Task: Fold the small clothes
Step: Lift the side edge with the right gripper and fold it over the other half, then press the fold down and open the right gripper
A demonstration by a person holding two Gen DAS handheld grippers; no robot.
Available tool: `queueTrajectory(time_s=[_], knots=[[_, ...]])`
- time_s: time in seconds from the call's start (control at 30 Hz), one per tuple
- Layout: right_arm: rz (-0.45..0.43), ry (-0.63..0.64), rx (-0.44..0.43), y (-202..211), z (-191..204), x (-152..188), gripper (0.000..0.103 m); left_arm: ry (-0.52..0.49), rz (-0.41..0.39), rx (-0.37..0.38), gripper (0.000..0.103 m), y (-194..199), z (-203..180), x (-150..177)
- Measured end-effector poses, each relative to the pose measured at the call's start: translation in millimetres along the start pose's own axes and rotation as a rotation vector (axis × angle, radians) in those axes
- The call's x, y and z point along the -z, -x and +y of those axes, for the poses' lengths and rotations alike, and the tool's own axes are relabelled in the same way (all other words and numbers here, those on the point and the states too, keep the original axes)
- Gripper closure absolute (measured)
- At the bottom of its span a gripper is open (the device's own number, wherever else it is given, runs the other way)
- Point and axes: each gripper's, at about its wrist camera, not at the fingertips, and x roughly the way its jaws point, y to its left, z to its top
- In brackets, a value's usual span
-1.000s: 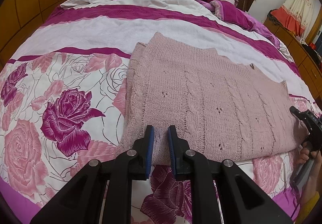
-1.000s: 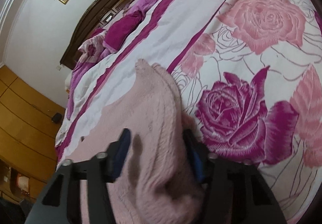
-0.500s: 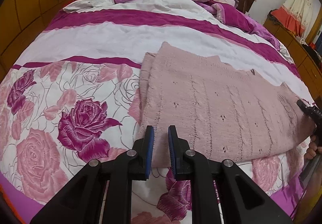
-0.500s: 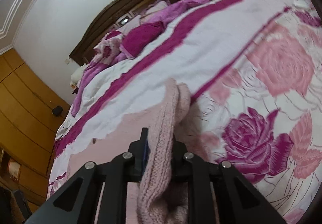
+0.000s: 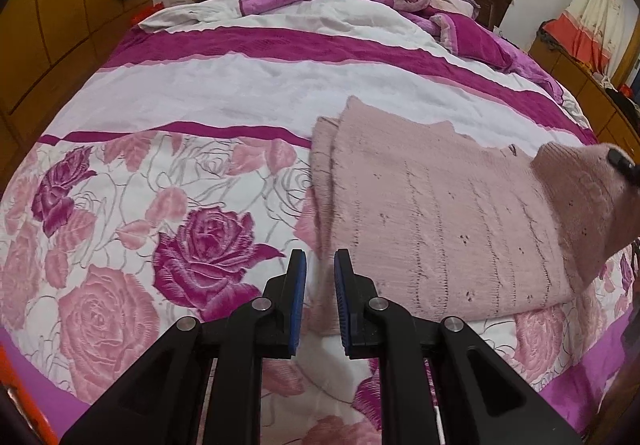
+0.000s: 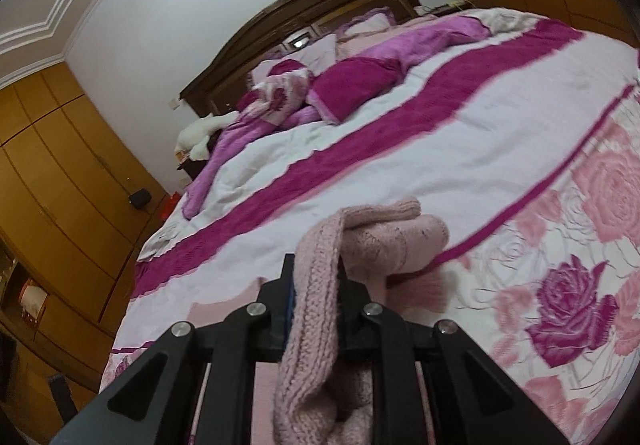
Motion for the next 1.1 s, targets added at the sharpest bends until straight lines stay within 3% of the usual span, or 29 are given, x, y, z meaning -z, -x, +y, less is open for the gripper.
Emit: queueTrajectory(time_s=[0.43, 0.73, 1.03, 1.1], knots=[[0.019, 0.061, -0.094, -24, 101, 11, 0.089, 0.055, -0.017, -0.03, 0.103, 11, 42, 1], [0.062, 0.147, -0.145, -62, 176, 58, 0.09, 0.094, -0.02, -0.043, 0.103, 14, 68, 7], [0.293, 0.358, -0.173, -128, 218, 159, 0.092, 0.137, -0.011, -0.052, 0.103, 11, 93, 16], [0.361, 0.381, -0.223, -140, 220, 174, 0.092, 0.142, -0.011, -0.049, 0.103, 10, 94, 17]])
